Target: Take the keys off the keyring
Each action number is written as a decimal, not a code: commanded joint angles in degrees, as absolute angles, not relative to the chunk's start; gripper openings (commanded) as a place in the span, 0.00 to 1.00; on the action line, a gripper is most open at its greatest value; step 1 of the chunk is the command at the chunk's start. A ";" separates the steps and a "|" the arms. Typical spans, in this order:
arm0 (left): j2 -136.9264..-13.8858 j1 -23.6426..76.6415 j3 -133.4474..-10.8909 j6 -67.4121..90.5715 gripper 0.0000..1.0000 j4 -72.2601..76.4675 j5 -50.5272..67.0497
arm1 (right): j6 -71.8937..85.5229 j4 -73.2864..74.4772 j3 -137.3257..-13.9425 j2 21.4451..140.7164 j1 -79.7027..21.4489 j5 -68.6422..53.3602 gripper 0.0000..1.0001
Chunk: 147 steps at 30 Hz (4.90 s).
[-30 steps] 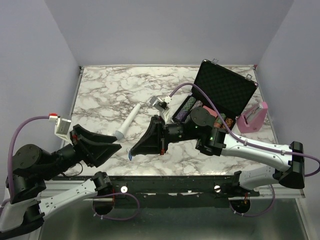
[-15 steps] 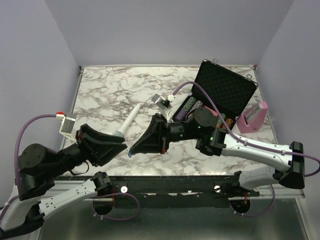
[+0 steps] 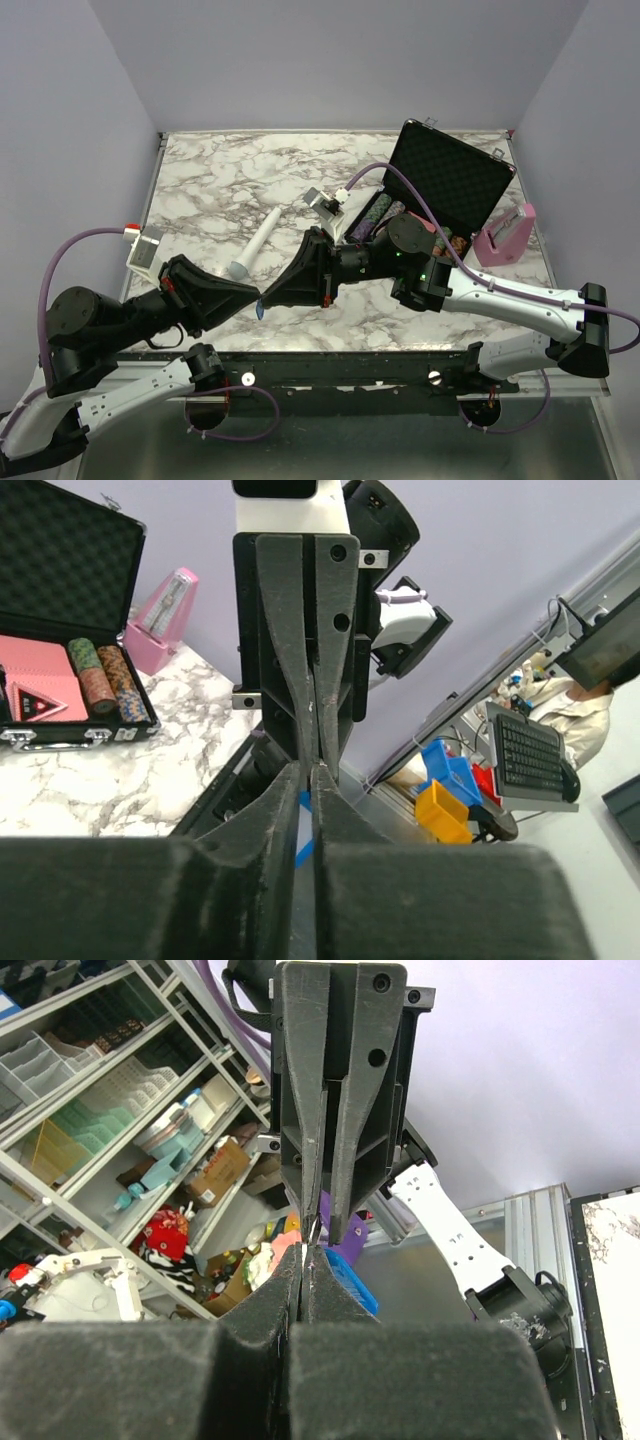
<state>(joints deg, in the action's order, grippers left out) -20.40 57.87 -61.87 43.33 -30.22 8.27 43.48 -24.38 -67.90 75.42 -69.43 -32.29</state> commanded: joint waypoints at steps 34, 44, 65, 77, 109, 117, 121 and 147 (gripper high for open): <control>-36.21 57.83 -81.30 25.58 0.00 -55.19 15.90 | 33.85 -1.52 -84.63 84.37 -69.96 -36.91 0.01; -38.23 57.83 -80.60 23.91 0.00 -55.46 20.38 | 28.66 9.74 -90.87 87.97 -69.79 -40.43 0.01; -46.84 57.83 -75.85 17.06 0.00 -55.28 32.86 | 18.81 27.33 -98.52 94.83 -69.79 -47.46 0.01; -49.40 57.75 -75.76 15.82 0.00 -56.77 33.06 | 16.52 30.41 -98.97 96.77 -69.87 -48.61 0.01; -24.71 57.66 -72.17 31.99 0.87 -43.96 4.83 | 32.42 -4.02 -69.09 71.82 -69.87 -25.59 0.01; -22.06 57.66 -67.07 34.98 0.77 -39.03 5.89 | 35.94 -12.03 -65.13 70.66 -69.79 -25.93 0.01; -21.53 57.66 -64.87 36.21 0.71 -37.53 7.82 | 37.52 -15.37 -64.43 70.84 -69.87 -27.24 0.00; -21.09 57.66 -60.64 40.17 0.37 -31.90 13.36 | 38.85 -18.02 -65.57 70.49 -69.87 -28.83 0.01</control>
<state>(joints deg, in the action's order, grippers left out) -21.02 57.71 -60.51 39.31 -33.26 11.38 39.00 -16.21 -65.21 71.50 -69.43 -27.97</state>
